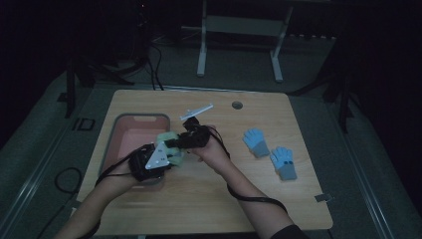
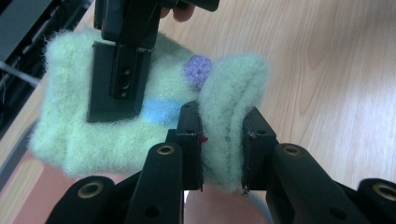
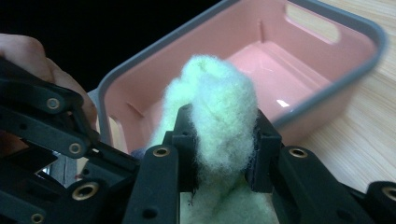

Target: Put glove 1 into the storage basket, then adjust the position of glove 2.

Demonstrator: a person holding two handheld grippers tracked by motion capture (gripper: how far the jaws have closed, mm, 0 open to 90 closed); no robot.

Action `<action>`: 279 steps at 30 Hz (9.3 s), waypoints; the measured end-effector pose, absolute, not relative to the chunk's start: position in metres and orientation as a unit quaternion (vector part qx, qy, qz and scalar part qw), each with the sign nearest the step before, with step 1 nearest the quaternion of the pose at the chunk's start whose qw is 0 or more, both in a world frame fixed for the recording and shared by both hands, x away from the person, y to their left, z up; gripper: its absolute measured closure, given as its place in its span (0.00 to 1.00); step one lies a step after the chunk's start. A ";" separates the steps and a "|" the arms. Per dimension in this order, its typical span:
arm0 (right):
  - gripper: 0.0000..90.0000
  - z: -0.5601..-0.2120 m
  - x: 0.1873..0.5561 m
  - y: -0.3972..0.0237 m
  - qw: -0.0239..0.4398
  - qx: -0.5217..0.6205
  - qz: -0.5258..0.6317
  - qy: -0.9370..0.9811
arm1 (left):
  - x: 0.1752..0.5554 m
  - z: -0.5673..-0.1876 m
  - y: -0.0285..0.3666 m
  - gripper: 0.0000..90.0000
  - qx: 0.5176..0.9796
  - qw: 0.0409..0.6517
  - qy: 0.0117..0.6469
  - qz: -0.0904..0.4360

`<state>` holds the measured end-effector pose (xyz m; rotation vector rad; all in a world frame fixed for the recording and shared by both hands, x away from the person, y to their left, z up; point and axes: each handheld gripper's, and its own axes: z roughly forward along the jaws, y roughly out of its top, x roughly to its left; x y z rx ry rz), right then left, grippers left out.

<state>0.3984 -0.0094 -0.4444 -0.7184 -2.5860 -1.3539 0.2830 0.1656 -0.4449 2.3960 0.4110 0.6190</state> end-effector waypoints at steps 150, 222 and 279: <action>0.46 -0.514 0.379 -0.256 -0.117 -0.317 -0.367 -0.867 | 0.258 -0.557 0.063 0.03 0.844 0.411 0.282 0.197; 0.96 -0.511 0.328 -0.165 -0.164 -0.483 -0.388 -0.768 | 0.254 -0.560 0.070 0.03 0.827 0.447 0.280 0.192; 0.62 -0.502 0.363 -0.328 -0.194 -0.423 -0.374 -0.802 | 0.256 -0.561 0.073 0.03 0.826 0.455 0.276 0.184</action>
